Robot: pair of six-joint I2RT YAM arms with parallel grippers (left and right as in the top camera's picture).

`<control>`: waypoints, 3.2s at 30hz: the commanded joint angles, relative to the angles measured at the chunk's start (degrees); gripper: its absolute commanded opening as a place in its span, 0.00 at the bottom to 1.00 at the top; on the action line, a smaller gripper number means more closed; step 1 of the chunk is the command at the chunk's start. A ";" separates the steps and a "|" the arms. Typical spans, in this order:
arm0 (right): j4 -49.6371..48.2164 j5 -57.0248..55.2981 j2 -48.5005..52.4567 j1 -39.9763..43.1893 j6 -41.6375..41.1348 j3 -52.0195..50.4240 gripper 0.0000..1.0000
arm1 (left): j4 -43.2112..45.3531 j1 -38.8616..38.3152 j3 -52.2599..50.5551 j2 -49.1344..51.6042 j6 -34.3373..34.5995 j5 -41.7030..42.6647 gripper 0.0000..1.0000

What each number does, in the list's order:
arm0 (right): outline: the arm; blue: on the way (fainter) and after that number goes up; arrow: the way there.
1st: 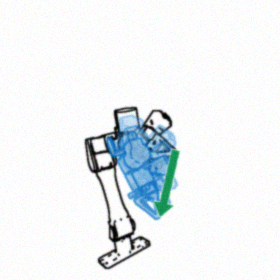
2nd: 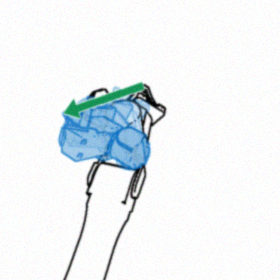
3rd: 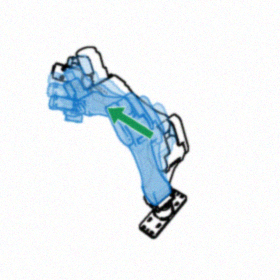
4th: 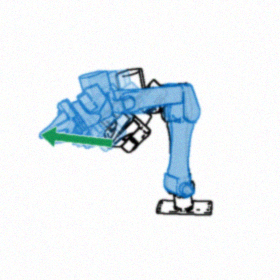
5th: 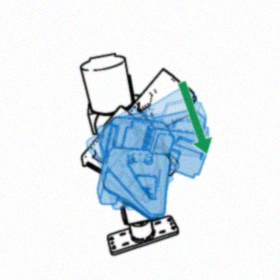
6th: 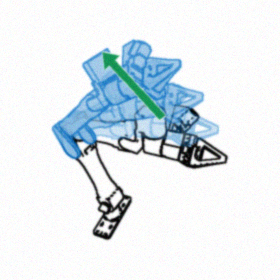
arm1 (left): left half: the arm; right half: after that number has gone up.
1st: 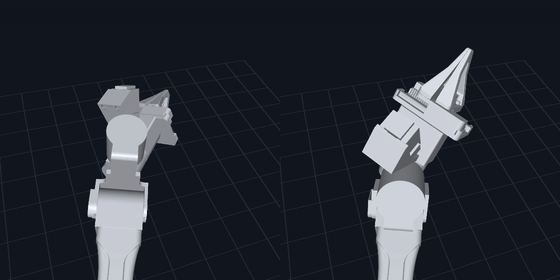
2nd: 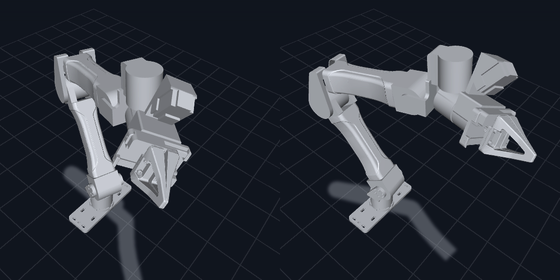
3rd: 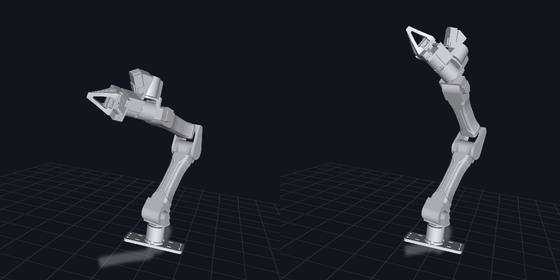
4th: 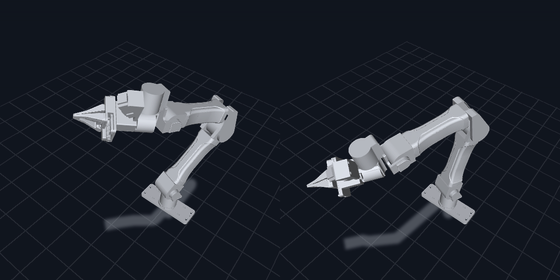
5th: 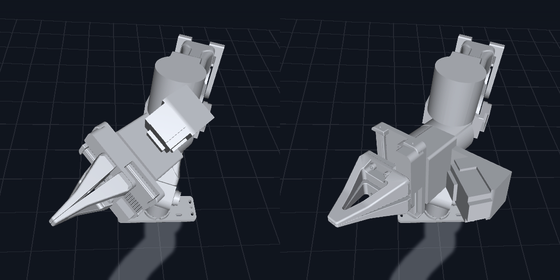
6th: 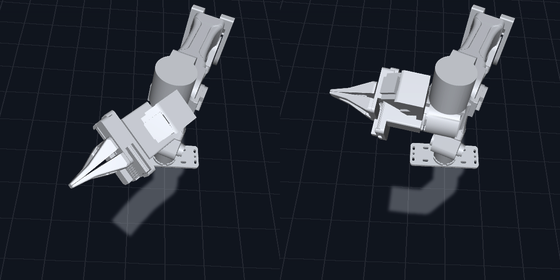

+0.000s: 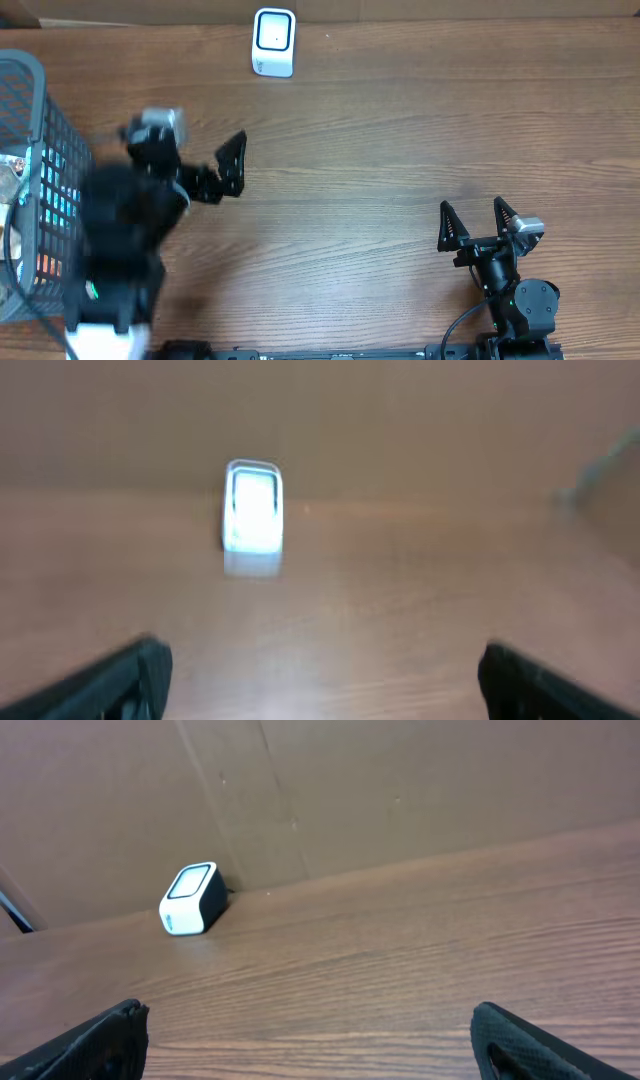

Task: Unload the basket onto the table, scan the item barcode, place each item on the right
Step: 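Move the left gripper over the basket and reach down inside, then grasp the green-capped jar in the basket with the left gripper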

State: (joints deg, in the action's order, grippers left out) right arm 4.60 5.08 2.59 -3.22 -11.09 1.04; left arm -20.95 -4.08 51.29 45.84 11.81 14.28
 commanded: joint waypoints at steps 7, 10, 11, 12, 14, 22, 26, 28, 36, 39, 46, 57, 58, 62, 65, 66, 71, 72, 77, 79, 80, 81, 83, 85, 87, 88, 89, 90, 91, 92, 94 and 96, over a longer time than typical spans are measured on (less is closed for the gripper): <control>-0.22 -0.46 -0.09 -0.35 0.24 -0.57 1.00 | -41.55 0.31 54.12 37.66 -3.67 5.44 1.00; -0.22 -0.46 -0.09 -0.35 0.24 -0.57 1.00 | -43.28 0.31 59.10 41.88 -3.52 6.38 0.99; -0.22 -0.46 -0.09 -0.35 0.24 -0.57 1.00 | -43.25 0.31 59.25 42.56 -3.19 6.71 0.99; -0.22 -0.46 -0.09 -0.35 0.24 -0.57 1.00 | -43.19 0.31 59.23 42.97 -3.23 7.30 1.00; -0.22 -0.46 -0.09 -0.35 0.24 -0.57 1.00 | -43.01 0.46 59.23 43.43 -4.46 7.74 1.00; -0.22 -0.46 -0.09 -0.35 0.24 -0.57 1.00 | -50.69 12.87 63.58 43.23 5.62 -2.25 0.86; -0.22 -0.46 -0.09 -0.35 0.24 -0.57 1.00 | -58.53 21.24 66.05 43.23 6.38 -16.04 0.88; -0.22 -0.46 -0.09 -0.35 0.24 -0.57 1.00 | -59.91 24.24 66.10 43.23 6.19 -22.12 0.91; -0.22 -0.46 -0.09 -0.35 0.26 -0.57 1.00 | -58.51 38.86 65.79 43.43 7.37 -32.48 0.94; -0.22 -0.46 -0.09 -0.35 0.24 -0.57 1.00 | -58.58 45.31 64.67 44.35 7.87 -32.28 0.95; -0.22 -0.46 -0.09 -0.35 0.24 -0.57 1.00 | -58.03 54.66 59.95 46.73 6.56 -31.15 0.95; -0.22 -0.46 -0.09 -0.35 0.24 -0.57 1.00 | -51.95 57.05 49.77 47.17 3.26 -33.35 0.95; -0.22 -0.46 -0.09 -0.35 0.24 -0.57 1.00 | -51.58 57.05 49.22 47.17 2.73 -33.35 0.95; -0.22 -0.46 -0.09 -0.35 0.24 -0.57 1.00 | -50.80 57.42 47.69 47.17 2.45 -33.33 0.95; -0.22 -0.46 -0.09 -0.35 0.24 -0.57 1.00 | -50.82 57.79 46.95 47.17 2.32 -33.35 0.95; -0.22 -0.46 -0.09 -0.35 0.24 -0.57 1.00 | -50.86 58.10 46.80 47.17 2.32 -33.35 0.95; -0.22 -0.46 -0.09 -0.35 0.24 -0.57 1.00 | -51.28 60.33 45.79 47.17 2.10 -33.27 0.97; -0.22 -0.46 -0.09 -0.35 0.24 -0.57 1.00 | -51.17 60.92 45.33 47.17 2.08 -33.22 0.98; -0.22 -0.46 -0.09 -0.35 0.24 -0.57 1.00 | -48.74 64.24 41.35 47.41 0.81 -31.17 0.98; -0.22 -0.46 -0.09 -0.35 0.24 -0.57 1.00 | -46.73 64.67 39.41 47.43 -1.33 -29.53 0.98; -0.22 -0.46 -0.09 -0.35 0.24 -0.57 1.00 | -45.05 64.65 37.86 47.50 -2.38 -29.27 0.98; -0.22 -0.46 -0.09 -0.35 0.24 -0.57 1.00 | -44.13 64.65 37.05 47.50 -2.93 -29.27 0.98; -0.22 -0.46 -0.09 -0.35 0.24 -0.57 1.00 | -42.38 64.65 35.41 47.52 -3.54 -29.27 0.98; -0.22 -0.46 -0.09 -0.35 0.24 -0.57 1.00 | -41.16 64.67 34.34 47.60 -4.31 -29.31 0.98; -0.22 -0.46 -0.09 -0.35 0.24 -0.57 1.00 | -38.62 64.65 33.42 47.65 -6.60 -29.27 0.99; -0.22 -0.46 -0.09 -0.35 0.24 -0.57 1.00 | -37.81 64.65 33.27 47.65 -7.58 -29.27 1.00; -0.22 -0.46 -0.09 -0.35 0.24 -0.57 1.00 | -37.16 64.65 33.16 47.67 -8.35 -29.22 1.00; -0.22 -0.46 -0.09 -0.35 0.24 -0.57 1.00 | -36.50 64.65 33.14 47.84 -9.31 -29.20 1.00; -0.22 -0.46 -0.09 -0.35 0.24 -0.57 1.00 | -35.85 64.65 33.14 48.09 -10.19 -29.11 1.00; -0.22 -0.48 -0.09 -0.35 0.24 -0.57 1.00 | -35.01 64.67 33.14 48.68 -12.57 -27.85 1.00; -0.22 -0.46 -0.09 -0.35 0.26 -0.57 1.00 | -34.21 64.65 33.14 49.70 -15.96 -25.18 1.00; -0.22 -0.46 -0.09 -0.35 0.24 -0.57 1.00 | -33.70 64.65 33.14 51.10 -18.80 -23.28 1.00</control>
State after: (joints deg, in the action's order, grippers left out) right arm 4.58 5.10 2.59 -3.20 -11.09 1.04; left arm -55.27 60.12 84.71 94.24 0.60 -13.52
